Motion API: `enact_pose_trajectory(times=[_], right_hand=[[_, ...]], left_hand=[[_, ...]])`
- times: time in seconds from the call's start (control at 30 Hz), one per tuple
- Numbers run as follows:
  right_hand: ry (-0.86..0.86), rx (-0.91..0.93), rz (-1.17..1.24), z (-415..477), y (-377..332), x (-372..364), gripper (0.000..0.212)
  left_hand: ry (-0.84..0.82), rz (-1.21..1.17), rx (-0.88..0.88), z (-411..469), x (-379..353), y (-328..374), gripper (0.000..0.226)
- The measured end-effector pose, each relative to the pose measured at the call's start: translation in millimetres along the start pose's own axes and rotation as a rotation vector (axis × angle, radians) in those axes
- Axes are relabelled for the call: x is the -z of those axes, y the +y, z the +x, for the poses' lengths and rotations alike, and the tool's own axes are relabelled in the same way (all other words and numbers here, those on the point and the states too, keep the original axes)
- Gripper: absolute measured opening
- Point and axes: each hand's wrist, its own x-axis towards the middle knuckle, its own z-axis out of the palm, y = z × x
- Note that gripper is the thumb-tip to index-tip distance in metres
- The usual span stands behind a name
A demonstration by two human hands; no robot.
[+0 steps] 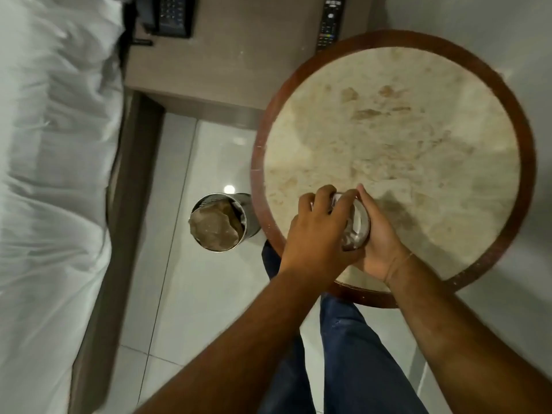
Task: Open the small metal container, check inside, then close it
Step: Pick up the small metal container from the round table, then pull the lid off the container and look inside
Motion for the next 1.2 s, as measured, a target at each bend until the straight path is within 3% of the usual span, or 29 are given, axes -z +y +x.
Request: enact_pose_trajectory(times=[0.17,0.37,0.47,0.57,0.63,0.73,0.8,0.9,1.0,1.13,1.2], right_hand=[[-0.048,-0.108,-0.066,29.2,33.9,-44.9,0.054],[-0.035,-0.176,-0.373,73.1,81.6,-114.0,0.074],[0.114,-0.049,-0.498,99.0,111.7,-159.6,0.060],[0.243,0.303,-0.843,98.6,132.7,-197.5,0.031],[0.165,0.567,-1.093,93.7,148.8,-219.3,0.046],[0.028,0.895,-1.270,115.2,176.3,-235.6,0.071],[-0.031,0.884,-1.533,155.4,208.0,-235.3,0.078],[0.065,0.649,-1.879,201.4,234.5,-223.8,0.088],[0.173,0.601,-1.884,222.4,237.4,-215.3,0.090],[0.071,0.854,-1.558,191.7,227.9,-238.4,0.080],[0.019,0.978,-1.533,172.0,222.6,-247.0,0.074]], left_hand=[[0.107,-0.167,0.145,-49.4,32.3,-46.8,0.108],[0.295,-0.347,0.426,-134.3,44.9,-128.7,0.105],[0.381,-0.426,0.570,-175.8,35.6,-161.2,0.098],[0.443,-0.563,0.715,-207.2,27.2,-181.7,0.092],[0.395,-0.587,0.722,-226.8,19.9,-200.7,0.096],[0.387,-0.538,0.762,-242.8,4.1,-225.0,0.100],[0.430,-0.587,0.802,-247.7,-1.2,-236.5,0.100],[0.471,-0.613,0.799,-246.8,-3.5,-242.4,0.101],[0.493,-0.674,0.827,-246.9,-4.9,-246.4,0.099],[0.493,-0.705,0.856,-244.4,-11.0,-248.1,0.102],[0.490,-0.724,0.876,-245.2,-15.0,-250.1,0.102]])
